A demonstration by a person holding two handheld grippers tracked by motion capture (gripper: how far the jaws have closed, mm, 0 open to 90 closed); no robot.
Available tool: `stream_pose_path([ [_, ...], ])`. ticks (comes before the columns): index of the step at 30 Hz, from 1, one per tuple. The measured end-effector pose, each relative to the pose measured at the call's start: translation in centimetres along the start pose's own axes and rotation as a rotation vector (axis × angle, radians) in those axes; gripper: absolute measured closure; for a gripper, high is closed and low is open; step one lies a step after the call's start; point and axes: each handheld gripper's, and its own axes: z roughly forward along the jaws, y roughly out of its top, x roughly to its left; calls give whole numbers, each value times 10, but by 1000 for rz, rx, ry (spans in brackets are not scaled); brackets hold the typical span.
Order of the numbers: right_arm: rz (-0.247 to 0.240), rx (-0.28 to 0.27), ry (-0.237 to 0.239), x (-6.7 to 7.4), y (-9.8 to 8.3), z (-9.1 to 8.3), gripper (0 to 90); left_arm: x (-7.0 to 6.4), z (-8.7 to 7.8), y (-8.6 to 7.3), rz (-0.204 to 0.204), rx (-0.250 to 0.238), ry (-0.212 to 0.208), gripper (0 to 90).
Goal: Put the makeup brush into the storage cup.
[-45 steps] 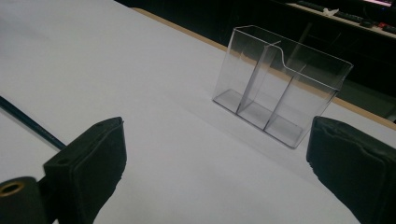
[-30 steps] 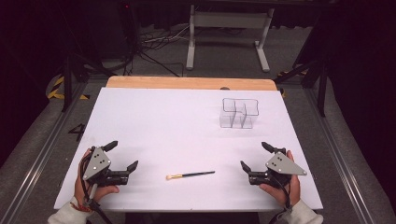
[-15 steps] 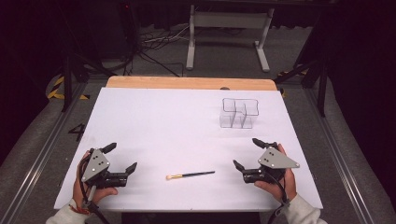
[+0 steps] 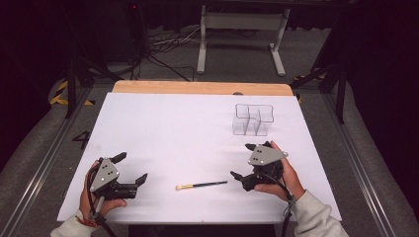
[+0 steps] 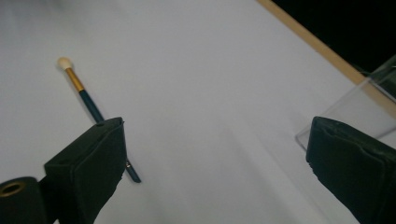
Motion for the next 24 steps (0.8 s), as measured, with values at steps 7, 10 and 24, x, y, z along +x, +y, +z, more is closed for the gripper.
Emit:
stream_pose_path([
  [7,-73,110,101,6,23,24,61,-2,3,-1,0,13,-19,55],
  [10,-100,156,139,10,32,32,61,-1,4,-2,6,23,-21,56],
  [24,-281,404,273,46,68,80,88,-2,5,-3,8,28,-38,58],
])
